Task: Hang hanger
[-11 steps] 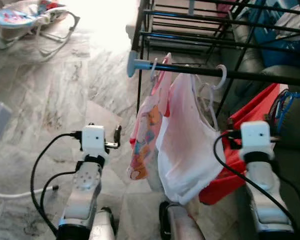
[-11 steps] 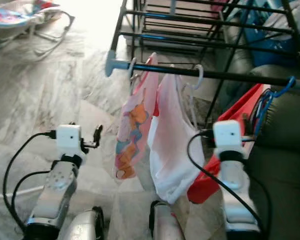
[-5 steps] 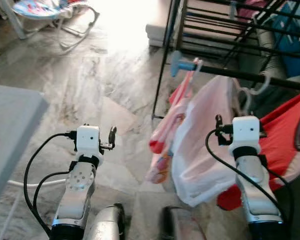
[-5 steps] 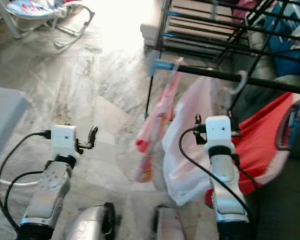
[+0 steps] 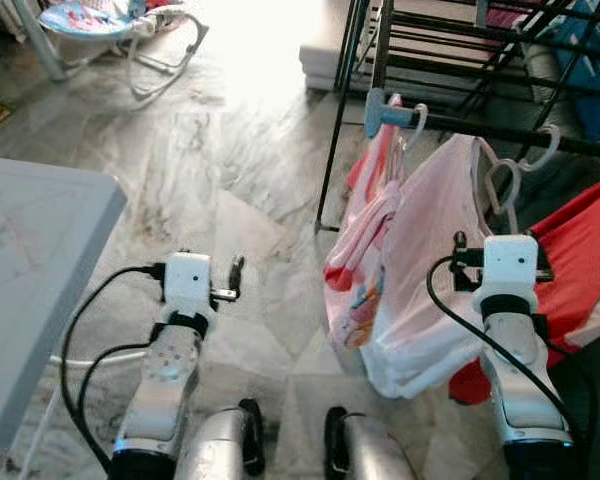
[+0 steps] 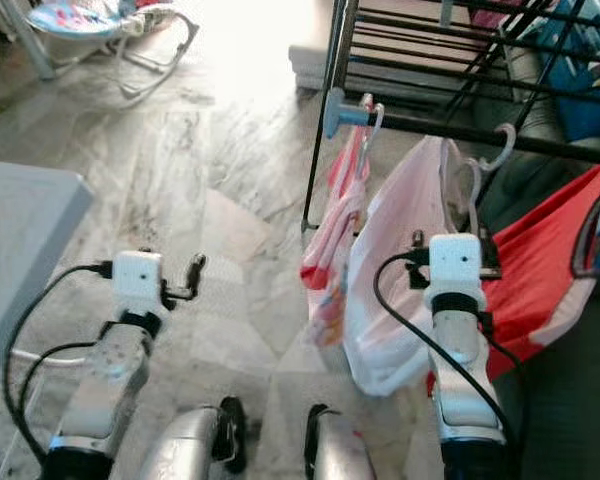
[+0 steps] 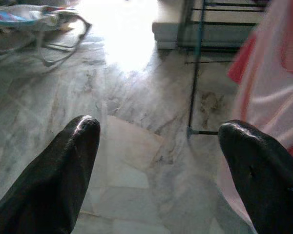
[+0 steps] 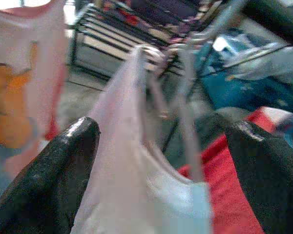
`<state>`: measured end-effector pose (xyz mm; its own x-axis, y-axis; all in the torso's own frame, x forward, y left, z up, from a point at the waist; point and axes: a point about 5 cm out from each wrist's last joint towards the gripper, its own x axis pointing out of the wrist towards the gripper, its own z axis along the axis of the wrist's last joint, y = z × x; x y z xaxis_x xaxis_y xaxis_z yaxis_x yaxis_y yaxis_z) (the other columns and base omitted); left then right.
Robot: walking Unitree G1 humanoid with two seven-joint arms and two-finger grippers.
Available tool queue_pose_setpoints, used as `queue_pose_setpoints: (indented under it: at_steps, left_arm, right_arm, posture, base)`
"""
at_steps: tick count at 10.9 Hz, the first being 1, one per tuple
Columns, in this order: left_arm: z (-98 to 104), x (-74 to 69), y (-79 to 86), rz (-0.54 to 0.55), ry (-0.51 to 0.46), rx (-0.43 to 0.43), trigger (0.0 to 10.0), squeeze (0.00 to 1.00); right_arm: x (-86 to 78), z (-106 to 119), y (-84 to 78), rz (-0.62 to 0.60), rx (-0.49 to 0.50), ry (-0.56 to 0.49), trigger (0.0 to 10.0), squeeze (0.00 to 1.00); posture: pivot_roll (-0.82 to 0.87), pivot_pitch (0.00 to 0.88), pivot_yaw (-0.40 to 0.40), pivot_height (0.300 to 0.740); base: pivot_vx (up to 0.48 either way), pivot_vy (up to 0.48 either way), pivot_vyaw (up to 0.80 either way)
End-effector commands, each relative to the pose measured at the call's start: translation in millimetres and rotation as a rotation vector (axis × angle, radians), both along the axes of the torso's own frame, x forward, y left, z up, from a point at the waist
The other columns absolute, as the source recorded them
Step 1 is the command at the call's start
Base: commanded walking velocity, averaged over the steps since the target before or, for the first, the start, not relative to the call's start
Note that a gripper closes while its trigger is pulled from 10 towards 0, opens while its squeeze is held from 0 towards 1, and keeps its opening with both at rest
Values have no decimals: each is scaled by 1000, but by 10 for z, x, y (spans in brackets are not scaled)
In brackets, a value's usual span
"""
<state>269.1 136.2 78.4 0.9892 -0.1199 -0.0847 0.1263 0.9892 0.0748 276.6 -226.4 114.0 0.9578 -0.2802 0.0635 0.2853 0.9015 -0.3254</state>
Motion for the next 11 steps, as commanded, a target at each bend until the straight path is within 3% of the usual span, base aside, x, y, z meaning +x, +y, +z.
queue_pose_setpoints:
  at_steps: [1, 5, 10, 11]
  left_arm:
    - [-24, -22, -20, -21, 10, 12, 10000, 0]
    - [-24, -19, -36, -30, 12, 11, 10000, 0]
    - [-63, -29, -60, -42, 34, 20, 10000, 0]
    - [-65, -21, -64, -45, 36, 27, 10000, 0]
  right_arm:
    - [-13, -16, -86, -50, -3, 10, 10000, 0]
    - [125, 3, -82, -25, 8, 24, 10000, 0]
    - [503, -105, -150, 126, 21, 210, 10000, 0]
    - [613, -62, -171, 153, 39, 238, 8000, 0]
  posture:
    - [-24, 221, -44, 740]
    - [-25, 223, -40, 740]
    - [-24, 226, -36, 740]
    - [-15, 225, -37, 740]
  base:
    - [0, 0, 0]
    - [0, 0, -200]
    - [0, 0, 0]
    - [0, 0, 0]
